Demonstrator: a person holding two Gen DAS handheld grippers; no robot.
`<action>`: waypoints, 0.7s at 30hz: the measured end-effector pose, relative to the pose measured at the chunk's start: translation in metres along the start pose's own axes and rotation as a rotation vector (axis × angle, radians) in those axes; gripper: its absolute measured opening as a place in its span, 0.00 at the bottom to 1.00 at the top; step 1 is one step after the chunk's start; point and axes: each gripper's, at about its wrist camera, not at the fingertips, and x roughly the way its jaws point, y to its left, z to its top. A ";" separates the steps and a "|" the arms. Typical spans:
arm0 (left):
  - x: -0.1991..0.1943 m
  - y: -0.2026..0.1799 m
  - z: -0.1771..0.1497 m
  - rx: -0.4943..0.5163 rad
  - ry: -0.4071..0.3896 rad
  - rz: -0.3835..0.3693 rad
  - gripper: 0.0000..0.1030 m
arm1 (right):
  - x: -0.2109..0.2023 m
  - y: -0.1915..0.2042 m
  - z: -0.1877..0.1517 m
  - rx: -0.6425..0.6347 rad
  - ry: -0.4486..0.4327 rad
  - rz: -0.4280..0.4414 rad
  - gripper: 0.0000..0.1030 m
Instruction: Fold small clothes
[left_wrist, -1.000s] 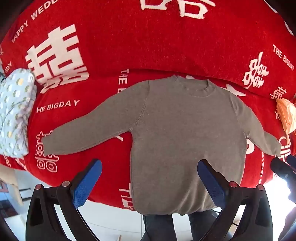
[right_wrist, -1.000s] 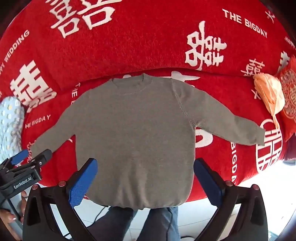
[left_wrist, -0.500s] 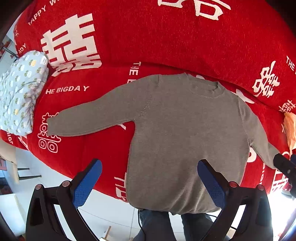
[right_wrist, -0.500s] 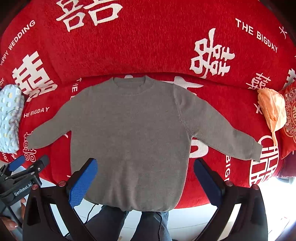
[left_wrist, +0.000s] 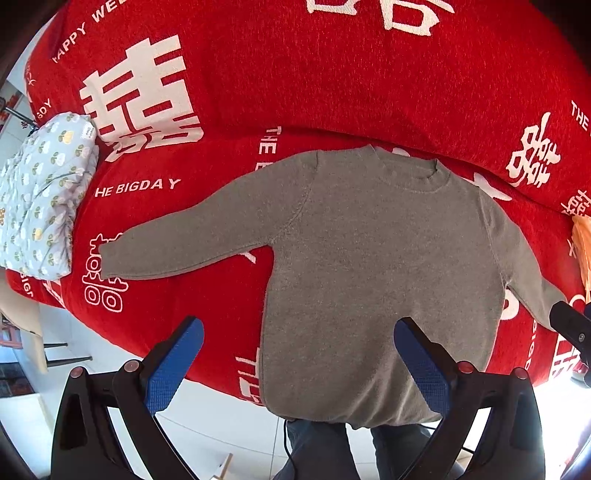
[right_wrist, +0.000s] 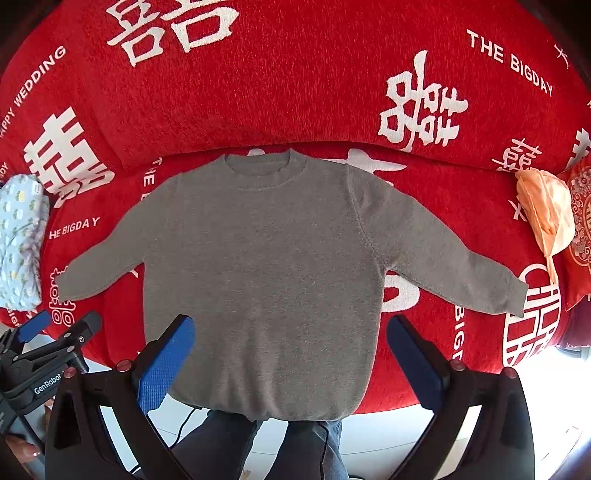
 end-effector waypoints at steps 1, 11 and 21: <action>0.000 0.001 0.001 -0.002 0.000 0.000 1.00 | 0.000 0.000 0.000 -0.001 0.000 -0.002 1.00; 0.003 0.003 0.005 -0.012 0.004 0.003 1.00 | 0.002 0.003 0.003 -0.009 0.005 -0.011 1.00; 0.003 0.005 0.008 -0.015 0.005 0.007 1.00 | 0.003 0.004 0.008 -0.012 0.005 -0.011 1.00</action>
